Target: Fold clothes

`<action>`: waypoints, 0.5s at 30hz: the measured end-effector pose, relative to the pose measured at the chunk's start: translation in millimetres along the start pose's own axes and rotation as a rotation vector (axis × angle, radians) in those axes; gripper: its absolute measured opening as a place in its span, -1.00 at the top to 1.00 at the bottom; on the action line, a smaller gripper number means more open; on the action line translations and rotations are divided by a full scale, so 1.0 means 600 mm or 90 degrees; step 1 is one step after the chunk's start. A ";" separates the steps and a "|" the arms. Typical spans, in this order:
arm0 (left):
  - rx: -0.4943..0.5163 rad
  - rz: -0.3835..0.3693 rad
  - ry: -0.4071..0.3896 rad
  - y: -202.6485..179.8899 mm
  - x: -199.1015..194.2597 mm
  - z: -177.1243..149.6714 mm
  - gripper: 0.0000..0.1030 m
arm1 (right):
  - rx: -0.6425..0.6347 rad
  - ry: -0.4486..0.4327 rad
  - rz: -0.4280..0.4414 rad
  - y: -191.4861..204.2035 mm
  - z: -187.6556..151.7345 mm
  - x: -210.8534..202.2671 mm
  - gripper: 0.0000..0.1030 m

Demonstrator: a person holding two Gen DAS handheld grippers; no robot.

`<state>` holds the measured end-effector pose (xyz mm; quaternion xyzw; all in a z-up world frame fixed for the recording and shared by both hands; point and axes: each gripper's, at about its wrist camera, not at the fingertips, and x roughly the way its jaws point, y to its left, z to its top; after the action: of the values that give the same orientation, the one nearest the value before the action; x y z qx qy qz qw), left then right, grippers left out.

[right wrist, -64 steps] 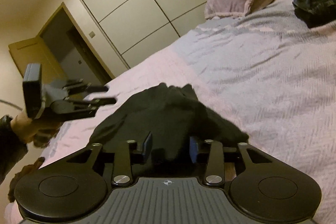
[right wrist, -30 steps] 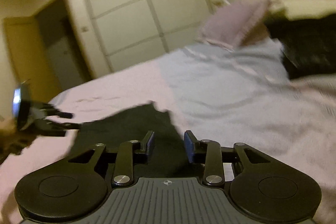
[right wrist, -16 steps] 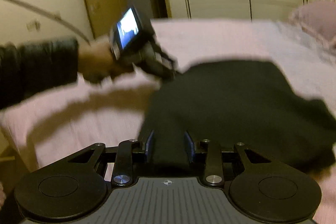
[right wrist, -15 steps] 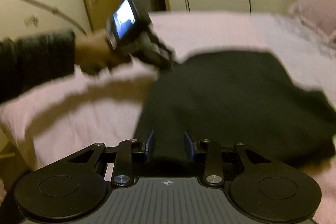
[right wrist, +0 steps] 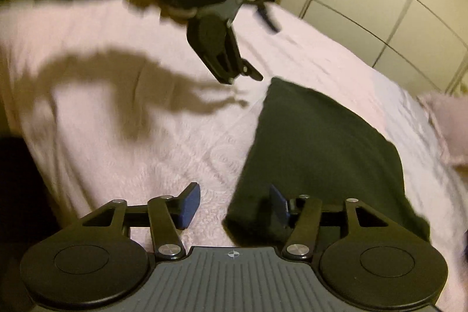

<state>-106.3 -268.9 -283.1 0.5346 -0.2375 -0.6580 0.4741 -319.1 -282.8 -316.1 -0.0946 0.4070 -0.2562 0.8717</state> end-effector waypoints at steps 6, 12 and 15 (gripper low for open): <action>0.163 0.016 -0.043 -0.062 0.032 0.007 -0.51 | -0.047 0.028 -0.050 -0.008 0.006 0.043 0.25; 0.243 0.016 -0.084 -0.071 0.090 0.023 -0.51 | -0.001 -0.009 -0.018 -0.081 -0.004 0.003 0.62; 0.268 0.013 -0.092 -0.070 0.114 0.031 -0.50 | 0.014 -0.025 -0.024 -0.111 -0.008 -0.038 0.62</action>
<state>-137.9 -314.0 -344.3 0.5711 -0.4085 -0.6254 0.3404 -359.1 -327.2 -279.4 -0.0979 0.3849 -0.2754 0.8755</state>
